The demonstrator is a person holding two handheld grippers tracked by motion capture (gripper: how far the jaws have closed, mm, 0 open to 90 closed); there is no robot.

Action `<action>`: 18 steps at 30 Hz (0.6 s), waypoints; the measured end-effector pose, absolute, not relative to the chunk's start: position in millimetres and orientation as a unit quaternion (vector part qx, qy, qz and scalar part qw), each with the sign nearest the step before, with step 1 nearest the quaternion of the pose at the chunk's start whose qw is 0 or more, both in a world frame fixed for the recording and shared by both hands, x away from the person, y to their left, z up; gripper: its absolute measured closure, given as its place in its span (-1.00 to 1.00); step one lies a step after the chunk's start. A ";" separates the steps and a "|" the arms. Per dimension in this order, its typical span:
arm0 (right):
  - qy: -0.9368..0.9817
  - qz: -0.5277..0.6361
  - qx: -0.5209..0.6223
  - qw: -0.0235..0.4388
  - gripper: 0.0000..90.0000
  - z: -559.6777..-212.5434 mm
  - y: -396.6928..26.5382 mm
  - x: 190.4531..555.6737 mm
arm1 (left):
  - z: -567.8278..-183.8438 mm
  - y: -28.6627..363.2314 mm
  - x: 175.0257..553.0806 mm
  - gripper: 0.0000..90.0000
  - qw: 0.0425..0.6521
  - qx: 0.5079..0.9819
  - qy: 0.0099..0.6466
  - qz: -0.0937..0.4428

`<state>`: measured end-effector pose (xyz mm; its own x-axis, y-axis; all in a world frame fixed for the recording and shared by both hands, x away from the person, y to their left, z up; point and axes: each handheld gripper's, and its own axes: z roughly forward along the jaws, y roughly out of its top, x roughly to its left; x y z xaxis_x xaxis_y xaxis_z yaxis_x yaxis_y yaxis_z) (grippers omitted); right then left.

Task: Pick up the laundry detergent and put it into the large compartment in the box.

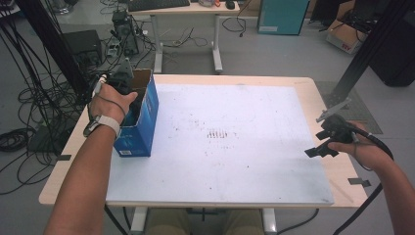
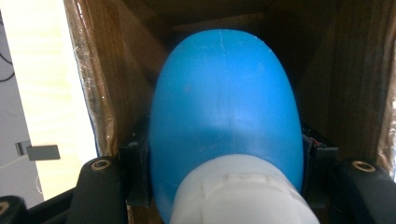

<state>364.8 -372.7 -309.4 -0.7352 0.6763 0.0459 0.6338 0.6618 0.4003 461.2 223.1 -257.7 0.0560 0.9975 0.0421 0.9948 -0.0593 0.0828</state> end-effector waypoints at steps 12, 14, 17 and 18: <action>0.910 0.198 0.361 0.051 -0.75 -310.9 -372.5 364.4 | -256.7 223.8 460.7 -0.29 0.035 0.732 0.679 0.042; 0.910 0.198 0.361 0.051 -0.75 -311.2 -371.7 364.7 | -255.8 224.1 460.7 -0.33 0.041 0.732 0.679 0.039; 0.911 0.197 0.359 0.050 -0.75 -311.6 -369.5 365.4 | -255.8 224.2 460.8 -0.38 0.040 0.736 0.675 0.036; 0.911 0.197 0.358 0.050 -0.75 -311.7 -369.1 365.6 | -255.7 224.7 460.5 -0.39 0.041 0.736 0.674 0.036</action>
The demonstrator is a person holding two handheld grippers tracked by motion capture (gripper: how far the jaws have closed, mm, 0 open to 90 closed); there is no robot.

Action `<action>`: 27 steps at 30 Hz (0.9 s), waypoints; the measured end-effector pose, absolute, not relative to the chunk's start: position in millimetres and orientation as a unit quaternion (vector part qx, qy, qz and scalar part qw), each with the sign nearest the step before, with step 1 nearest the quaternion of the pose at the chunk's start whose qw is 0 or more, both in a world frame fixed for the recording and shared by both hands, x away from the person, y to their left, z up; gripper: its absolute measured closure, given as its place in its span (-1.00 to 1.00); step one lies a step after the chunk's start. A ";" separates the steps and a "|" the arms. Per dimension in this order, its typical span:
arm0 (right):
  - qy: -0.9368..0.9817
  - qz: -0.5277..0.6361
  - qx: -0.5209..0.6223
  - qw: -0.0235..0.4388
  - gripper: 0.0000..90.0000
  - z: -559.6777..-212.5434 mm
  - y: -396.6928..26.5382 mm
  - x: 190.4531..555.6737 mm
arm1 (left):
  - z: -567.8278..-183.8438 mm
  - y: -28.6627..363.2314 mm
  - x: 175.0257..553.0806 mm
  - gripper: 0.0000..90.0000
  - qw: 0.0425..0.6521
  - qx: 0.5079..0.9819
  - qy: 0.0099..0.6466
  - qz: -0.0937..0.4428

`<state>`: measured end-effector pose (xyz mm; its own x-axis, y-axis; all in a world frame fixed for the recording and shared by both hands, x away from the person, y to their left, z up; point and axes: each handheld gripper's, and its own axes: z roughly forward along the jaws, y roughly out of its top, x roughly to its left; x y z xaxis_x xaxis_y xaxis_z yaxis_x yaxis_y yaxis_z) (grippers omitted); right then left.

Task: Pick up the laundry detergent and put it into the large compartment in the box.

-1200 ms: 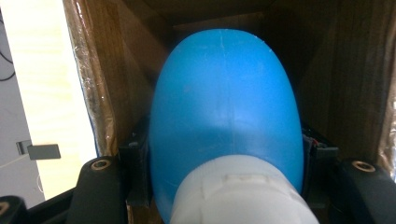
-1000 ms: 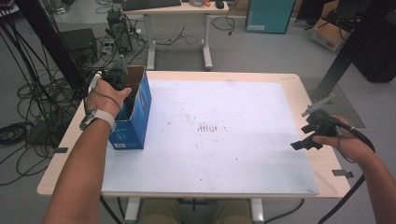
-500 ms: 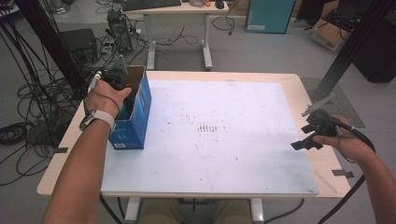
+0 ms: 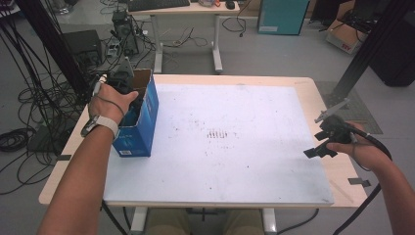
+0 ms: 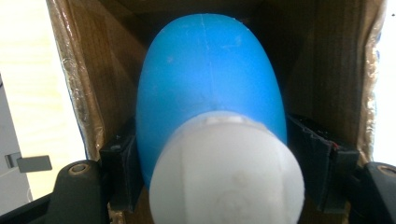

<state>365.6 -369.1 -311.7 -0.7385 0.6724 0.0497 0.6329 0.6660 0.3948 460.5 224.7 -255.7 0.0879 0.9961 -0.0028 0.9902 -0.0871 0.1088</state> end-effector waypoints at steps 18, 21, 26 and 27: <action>0.917 0.196 0.345 0.049 -0.75 -308.7 -358.3 366.9 | -238.8 226.7 455.5 -0.59 0.051 0.746 0.663 0.030; 0.916 0.198 0.345 0.050 -0.75 -308.0 -358.4 365.7 | -232.0 226.5 454.7 -0.77 0.050 0.749 0.659 0.036; 0.917 0.197 0.343 0.051 -0.75 -306.9 -359.0 364.1 | -218.7 229.1 453.2 -0.81 0.071 0.754 0.652 0.032; 0.917 0.197 0.343 0.051 -0.75 -306.6 -359.0 363.9 | -215.3 229.5 452.6 -0.81 0.074 0.756 0.649 0.033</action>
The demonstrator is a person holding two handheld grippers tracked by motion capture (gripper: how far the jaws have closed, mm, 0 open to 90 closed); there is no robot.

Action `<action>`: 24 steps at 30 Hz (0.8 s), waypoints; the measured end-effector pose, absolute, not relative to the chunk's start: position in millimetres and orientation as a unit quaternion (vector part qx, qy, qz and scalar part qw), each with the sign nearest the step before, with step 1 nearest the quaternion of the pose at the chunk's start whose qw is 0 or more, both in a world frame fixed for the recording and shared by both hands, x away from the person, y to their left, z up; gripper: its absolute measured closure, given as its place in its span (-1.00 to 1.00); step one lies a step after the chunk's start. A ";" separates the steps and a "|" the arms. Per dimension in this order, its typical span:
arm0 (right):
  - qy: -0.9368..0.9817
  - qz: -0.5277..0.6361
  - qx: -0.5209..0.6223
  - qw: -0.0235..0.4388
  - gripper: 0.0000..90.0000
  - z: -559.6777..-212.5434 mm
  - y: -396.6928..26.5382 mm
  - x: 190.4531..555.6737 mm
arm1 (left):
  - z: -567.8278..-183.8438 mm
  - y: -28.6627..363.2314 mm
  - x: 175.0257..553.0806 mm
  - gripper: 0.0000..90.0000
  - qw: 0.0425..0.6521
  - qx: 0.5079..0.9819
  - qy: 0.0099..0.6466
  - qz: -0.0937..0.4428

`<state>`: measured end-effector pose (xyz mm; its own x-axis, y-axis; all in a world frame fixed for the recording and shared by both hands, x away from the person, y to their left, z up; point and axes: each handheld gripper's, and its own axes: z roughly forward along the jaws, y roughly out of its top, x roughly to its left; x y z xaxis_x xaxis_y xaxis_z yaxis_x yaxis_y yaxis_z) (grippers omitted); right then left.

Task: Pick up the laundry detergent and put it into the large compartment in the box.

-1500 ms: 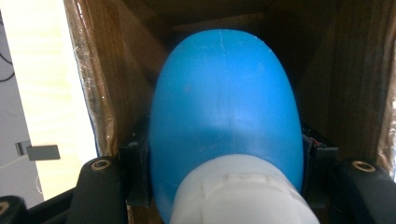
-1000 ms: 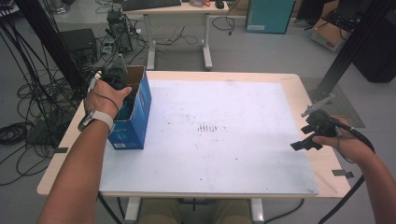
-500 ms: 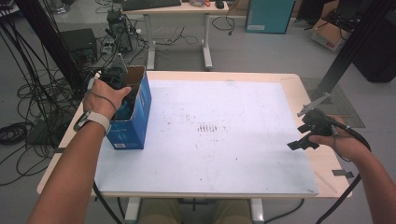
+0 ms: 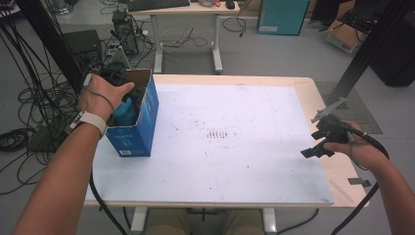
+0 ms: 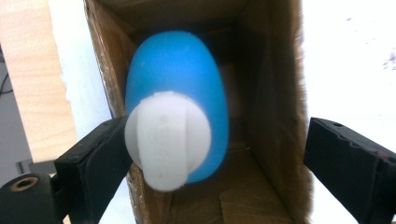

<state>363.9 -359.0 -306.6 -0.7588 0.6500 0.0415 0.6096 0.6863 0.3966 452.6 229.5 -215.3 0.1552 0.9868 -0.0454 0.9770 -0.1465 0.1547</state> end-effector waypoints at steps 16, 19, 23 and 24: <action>0.916 0.196 0.346 0.057 -0.75 -298.2 -360.8 360.8 | -166.0 224.3 437.5 -0.89 0.096 0.787 0.605 0.066; 0.917 0.195 0.344 0.059 -0.75 -296.4 -359.7 360.8 | -156.3 219.4 434.6 -0.90 0.098 0.793 0.597 0.066; 0.917 0.196 0.343 0.060 -0.75 -293.7 -357.9 360.5 | -143.5 211.4 430.1 -0.90 0.103 0.803 0.583 0.069; 0.917 0.195 0.343 0.061 -0.75 -293.1 -357.5 360.3 | -141.6 209.5 429.0 -0.90 0.104 0.805 0.579 0.070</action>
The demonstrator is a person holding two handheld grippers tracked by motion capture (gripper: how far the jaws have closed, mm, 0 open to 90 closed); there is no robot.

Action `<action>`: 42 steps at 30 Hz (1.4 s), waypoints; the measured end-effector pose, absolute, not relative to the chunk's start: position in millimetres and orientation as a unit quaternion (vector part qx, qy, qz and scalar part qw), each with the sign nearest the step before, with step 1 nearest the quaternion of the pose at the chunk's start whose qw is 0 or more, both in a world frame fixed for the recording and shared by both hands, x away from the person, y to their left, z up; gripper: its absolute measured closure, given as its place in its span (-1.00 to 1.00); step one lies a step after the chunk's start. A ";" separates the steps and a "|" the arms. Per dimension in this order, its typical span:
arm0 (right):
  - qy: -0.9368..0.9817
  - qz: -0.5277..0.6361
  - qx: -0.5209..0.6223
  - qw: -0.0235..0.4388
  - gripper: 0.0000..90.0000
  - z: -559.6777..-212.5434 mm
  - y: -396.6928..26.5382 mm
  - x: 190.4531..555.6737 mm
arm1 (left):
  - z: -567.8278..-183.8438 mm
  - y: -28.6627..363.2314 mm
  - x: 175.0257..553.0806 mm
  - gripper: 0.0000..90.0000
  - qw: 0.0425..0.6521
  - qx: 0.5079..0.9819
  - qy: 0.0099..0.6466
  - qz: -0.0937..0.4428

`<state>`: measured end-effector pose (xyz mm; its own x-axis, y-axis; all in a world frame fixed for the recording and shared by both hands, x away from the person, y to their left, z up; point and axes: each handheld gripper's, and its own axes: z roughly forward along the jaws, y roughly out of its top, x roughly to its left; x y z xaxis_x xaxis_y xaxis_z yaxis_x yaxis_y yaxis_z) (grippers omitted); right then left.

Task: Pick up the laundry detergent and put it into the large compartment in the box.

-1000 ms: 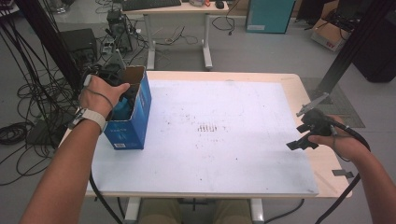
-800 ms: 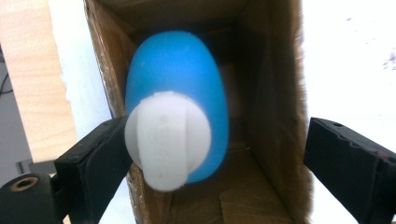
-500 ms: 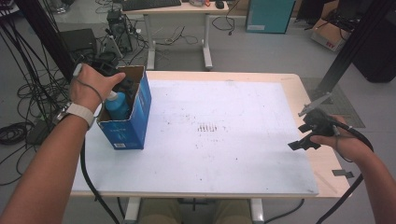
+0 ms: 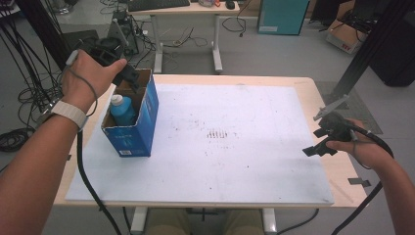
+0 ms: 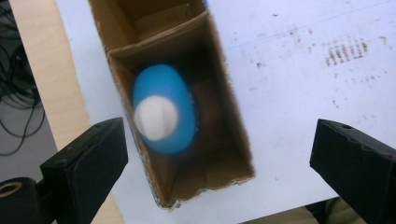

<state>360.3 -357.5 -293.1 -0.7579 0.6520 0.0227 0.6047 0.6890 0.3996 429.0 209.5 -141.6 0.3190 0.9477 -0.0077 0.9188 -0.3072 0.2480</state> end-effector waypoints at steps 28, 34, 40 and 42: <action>0.916 0.198 0.342 0.062 -0.75 -282.5 -354.4 353.5 | -131.8 102.6 390.9 -0.88 0.117 0.938 0.325 0.037; 0.916 0.199 0.342 0.062 -0.75 -282.7 -353.4 352.5 | -144.3 91.8 385.3 -0.88 0.118 0.944 0.307 0.028; 0.916 0.200 0.342 0.059 -0.75 -284.0 -351.4 352.6 | -155.3 80.2 381.7 -0.88 0.129 0.956 0.261 0.028; 0.917 0.200 0.340 0.059 -0.75 -284.2 -350.9 353.2 | -158.6 75.6 380.4 -0.88 0.133 0.960 0.246 0.027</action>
